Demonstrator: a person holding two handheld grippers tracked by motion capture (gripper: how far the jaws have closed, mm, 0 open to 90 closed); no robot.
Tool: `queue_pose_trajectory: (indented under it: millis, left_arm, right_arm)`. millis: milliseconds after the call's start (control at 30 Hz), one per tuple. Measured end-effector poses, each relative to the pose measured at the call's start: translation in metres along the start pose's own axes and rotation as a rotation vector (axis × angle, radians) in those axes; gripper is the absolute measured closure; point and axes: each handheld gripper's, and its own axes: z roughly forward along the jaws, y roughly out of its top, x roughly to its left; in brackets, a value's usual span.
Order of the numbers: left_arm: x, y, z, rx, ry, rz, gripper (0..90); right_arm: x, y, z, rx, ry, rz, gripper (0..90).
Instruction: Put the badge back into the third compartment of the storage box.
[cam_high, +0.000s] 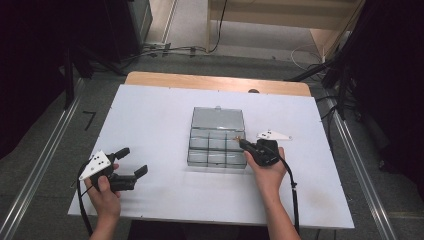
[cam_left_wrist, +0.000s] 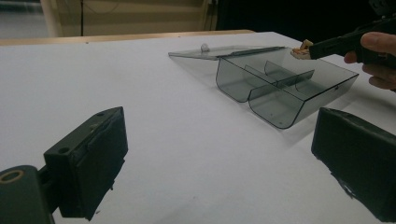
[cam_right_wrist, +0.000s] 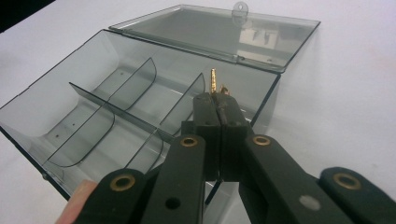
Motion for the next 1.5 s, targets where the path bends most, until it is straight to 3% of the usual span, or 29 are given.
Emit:
queue_pose_trajectory:
  millis: [667,967,1067,1300,1500]
  left_arm:
    - [0.0,0.0,0.001,0.006,0.004,-0.002,4.3]
    - [0.001,0.0,0.001,0.003,0.003,-0.003,4.3]
    - [0.001,0.0,0.001,0.003,0.003,-0.003,4.3]
    - [0.001,0.0,0.001,0.004,0.003,-0.003,4.3]
    - [0.0,0.0,0.001,0.004,0.003,-0.004,4.3]
  right_arm:
    - [0.004,-0.006,0.017,0.053,0.025,0.003,86.2]
    - [0.003,-0.006,0.017,0.039,0.043,0.0,84.4]
    - [0.003,-0.005,0.013,0.008,0.048,0.006,71.3]
    - [0.007,-0.006,0.008,-0.014,0.058,-0.015,65.3]
    - [0.009,-0.009,0.0,-0.048,0.074,-0.03,52.7]
